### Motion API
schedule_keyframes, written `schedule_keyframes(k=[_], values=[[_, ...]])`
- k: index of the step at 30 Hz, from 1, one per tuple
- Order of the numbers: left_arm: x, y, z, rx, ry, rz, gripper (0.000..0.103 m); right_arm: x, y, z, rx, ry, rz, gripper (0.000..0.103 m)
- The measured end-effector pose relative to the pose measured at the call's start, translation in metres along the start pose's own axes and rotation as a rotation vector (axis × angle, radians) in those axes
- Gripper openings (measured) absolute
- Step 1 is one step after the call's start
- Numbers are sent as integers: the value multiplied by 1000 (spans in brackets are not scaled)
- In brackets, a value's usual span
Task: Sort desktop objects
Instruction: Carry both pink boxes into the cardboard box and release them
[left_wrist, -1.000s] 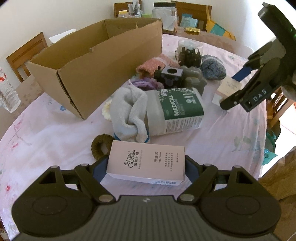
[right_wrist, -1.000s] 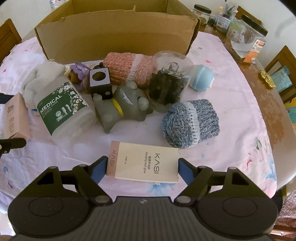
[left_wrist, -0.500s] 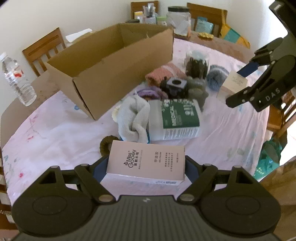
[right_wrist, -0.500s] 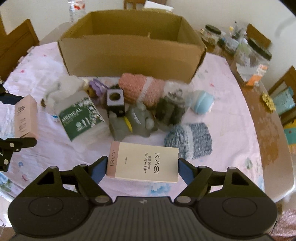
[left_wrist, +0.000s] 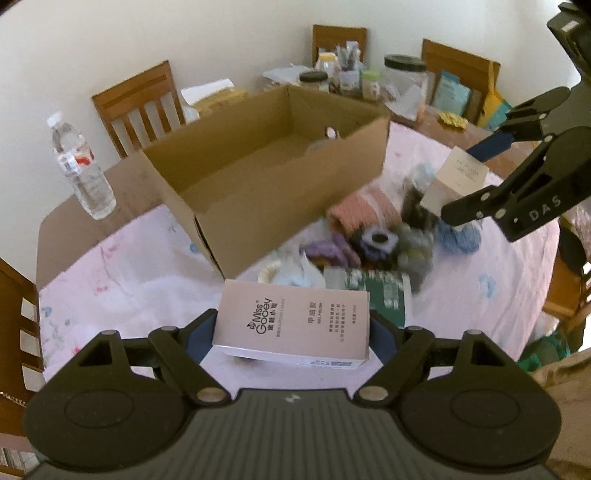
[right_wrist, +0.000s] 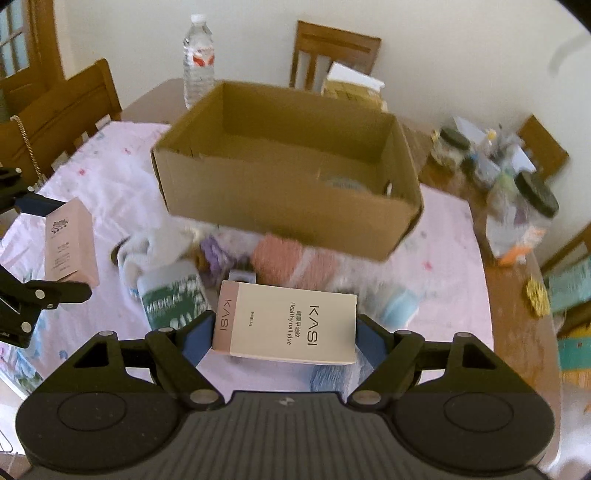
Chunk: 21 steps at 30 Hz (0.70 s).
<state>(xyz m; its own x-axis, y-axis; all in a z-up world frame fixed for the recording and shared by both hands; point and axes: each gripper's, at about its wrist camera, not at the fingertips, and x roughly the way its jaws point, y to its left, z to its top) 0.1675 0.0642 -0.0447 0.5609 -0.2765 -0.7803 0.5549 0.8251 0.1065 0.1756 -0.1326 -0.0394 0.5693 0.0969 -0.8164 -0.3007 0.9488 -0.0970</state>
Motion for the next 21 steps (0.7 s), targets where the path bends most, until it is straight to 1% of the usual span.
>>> schedule_keyframes(k=[3, 7, 13, 17, 21], values=[[1, 2, 17, -17, -18, 11, 83, 0, -8, 16, -27, -27, 16, 84], [7, 9, 45, -37, -47, 46, 83, 1, -20, 41, -65, -71, 48, 84], [26, 24, 92, -78, -85, 85, 83, 14, -43, 80, -122, -130, 63, 84], [49, 34, 114, -113, -78, 109, 83, 32, -60, 105, -145, -142, 84, 84], [73, 42, 130, -135, -48, 129, 83, 60, -72, 131, -156, -131, 118, 84]])
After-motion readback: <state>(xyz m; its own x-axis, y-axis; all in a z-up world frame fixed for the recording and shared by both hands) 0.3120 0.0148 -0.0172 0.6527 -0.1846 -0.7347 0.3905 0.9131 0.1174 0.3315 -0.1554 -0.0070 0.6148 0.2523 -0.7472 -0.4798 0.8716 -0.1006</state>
